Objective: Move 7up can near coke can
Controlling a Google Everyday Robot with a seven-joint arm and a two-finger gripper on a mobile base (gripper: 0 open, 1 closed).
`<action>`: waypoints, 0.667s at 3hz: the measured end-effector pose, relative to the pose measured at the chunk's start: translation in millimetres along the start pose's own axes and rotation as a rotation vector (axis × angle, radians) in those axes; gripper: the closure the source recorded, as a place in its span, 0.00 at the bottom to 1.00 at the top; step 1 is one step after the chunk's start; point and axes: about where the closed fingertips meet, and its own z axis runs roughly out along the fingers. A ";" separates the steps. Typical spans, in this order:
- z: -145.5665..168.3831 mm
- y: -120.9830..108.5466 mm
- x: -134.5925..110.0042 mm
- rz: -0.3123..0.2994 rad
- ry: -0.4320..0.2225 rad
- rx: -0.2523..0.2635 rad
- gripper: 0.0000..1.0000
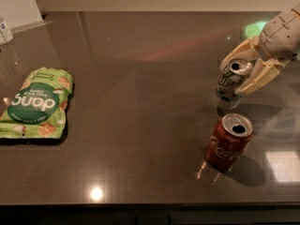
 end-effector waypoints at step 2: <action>-0.6 11.2 10.0 0.005 0.024 -0.015 1.00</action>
Offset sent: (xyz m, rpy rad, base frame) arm -0.0962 -0.0358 -0.0112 -0.1086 0.2581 0.2033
